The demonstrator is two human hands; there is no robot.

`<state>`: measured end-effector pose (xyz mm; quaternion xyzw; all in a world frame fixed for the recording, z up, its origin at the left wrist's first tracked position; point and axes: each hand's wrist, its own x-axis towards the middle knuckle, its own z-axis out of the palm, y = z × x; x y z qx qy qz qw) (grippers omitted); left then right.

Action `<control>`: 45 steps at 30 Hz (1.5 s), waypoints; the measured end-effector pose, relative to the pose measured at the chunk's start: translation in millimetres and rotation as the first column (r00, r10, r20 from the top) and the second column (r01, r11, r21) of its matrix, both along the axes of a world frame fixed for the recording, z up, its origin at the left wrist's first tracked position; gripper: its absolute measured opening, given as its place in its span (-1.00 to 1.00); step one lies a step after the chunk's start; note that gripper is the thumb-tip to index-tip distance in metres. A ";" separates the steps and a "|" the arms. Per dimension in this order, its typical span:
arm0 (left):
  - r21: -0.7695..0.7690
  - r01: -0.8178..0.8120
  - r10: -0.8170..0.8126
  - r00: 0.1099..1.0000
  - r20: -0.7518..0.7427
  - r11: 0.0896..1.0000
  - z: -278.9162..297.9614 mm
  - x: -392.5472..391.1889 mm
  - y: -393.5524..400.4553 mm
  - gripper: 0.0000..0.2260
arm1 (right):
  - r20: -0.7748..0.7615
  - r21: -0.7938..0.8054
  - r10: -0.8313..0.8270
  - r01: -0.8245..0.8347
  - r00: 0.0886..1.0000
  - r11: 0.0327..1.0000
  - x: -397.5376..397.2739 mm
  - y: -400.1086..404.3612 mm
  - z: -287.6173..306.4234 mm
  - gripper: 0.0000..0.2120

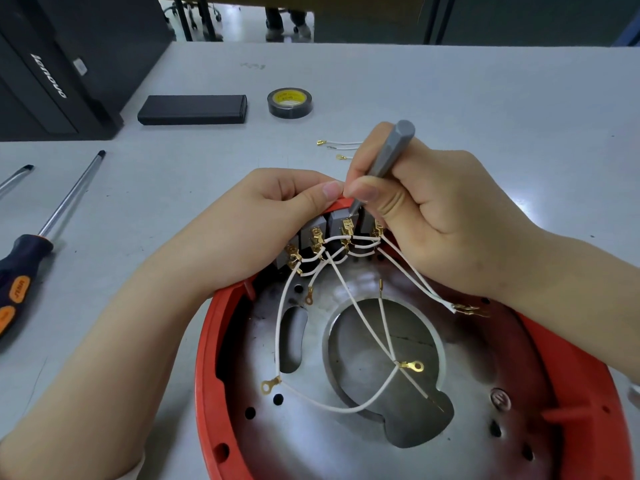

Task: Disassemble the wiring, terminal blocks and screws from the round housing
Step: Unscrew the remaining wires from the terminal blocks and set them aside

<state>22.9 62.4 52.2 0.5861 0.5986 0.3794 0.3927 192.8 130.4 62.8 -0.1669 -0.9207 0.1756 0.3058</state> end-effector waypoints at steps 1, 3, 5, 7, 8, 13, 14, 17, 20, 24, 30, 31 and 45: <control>-0.003 0.000 0.000 1.000 -0.003 1.000 0.7 0.3 -0.4 -0.76 | 0.011 0.015 -0.008 0.008 1.000 1.000 0.0 -0.6 0.3 -0.77; 0.007 -0.001 0.001 1.000 -0.023 1.000 2.2 0.4 -1.2 -0.77 | 0.043 0.076 -0.019 0.015 0.999 0.997 0.6 -2.0 1.1 -0.73; 0.027 -0.002 0.003 0.999 -0.048 1.000 2.1 0.0 -1.2 -0.75 | 0.074 0.150 -0.014 0.002 0.997 0.989 0.9 -3.8 1.5 -0.69; 0.042 -0.013 0.016 0.998 -0.058 0.999 2.6 0.4 -1.2 -0.69 | 0.085 0.178 -0.007 -0.009 0.996 0.984 0.8 -4.8 2.0 -0.68; 0.041 -0.019 0.022 0.998 -0.059 0.999 2.9 0.6 -1.3 -0.68 | 0.084 0.177 -0.005 -0.010 0.996 0.984 0.9 -4.6 2.2 -0.69; 0.006 -0.004 0.004 0.999 -0.037 1.000 1.5 0.9 -1.7 -0.77 | 0.037 -0.035 0.037 -0.036 0.999 0.999 -2.3 -0.3 3.7 -0.88; 0.005 -0.007 0.007 0.999 -0.038 1.000 1.3 0.6 -1.8 -0.77 | 0.015 -0.111 0.052 -0.050 0.999 0.993 -4.1 1.2 4.0 -0.90; -0.005 -0.010 0.010 1.000 -0.020 1.000 0.7 -0.5 -1.7 -0.76 | -0.034 -0.299 0.065 -0.072 0.997 0.952 -10.0 6.7 5.9 -0.85; -0.010 -0.006 0.006 1.000 0.011 1.000 0.7 -0.4 -0.8 -0.77 | -0.033 -0.430 0.061 -0.069 0.998 0.900 -14.5 12.9 8.3 -0.80; -0.017 0.006 -0.005 0.999 0.044 1.000 0.4 -0.2 0.5 -0.77 | 0.000 -0.536 0.057 -0.048 0.998 0.843 -19.9 19.9 10.5 -0.77; -0.019 0.010 -0.009 0.998 0.064 1.000 0.4 -0.4 0.0 -0.77 | -0.007 -0.614 0.040 -0.036 0.999 0.789 -19.7 19.2 13.9 -0.77; -0.018 0.009 -0.007 0.998 0.059 1.000 0.3 -0.6 0.3 -0.77 | -0.019 -0.623 0.023 -0.030 1.000 0.782 -18.4 18.1 13.2 -0.77; -0.045 -0.020 0.020 1.000 0.006 0.999 -1.0 -2.3 -0.3 -0.76 | -0.061 -0.798 -0.003 -0.047 0.998 0.600 39.8 16.7 24.2 -0.80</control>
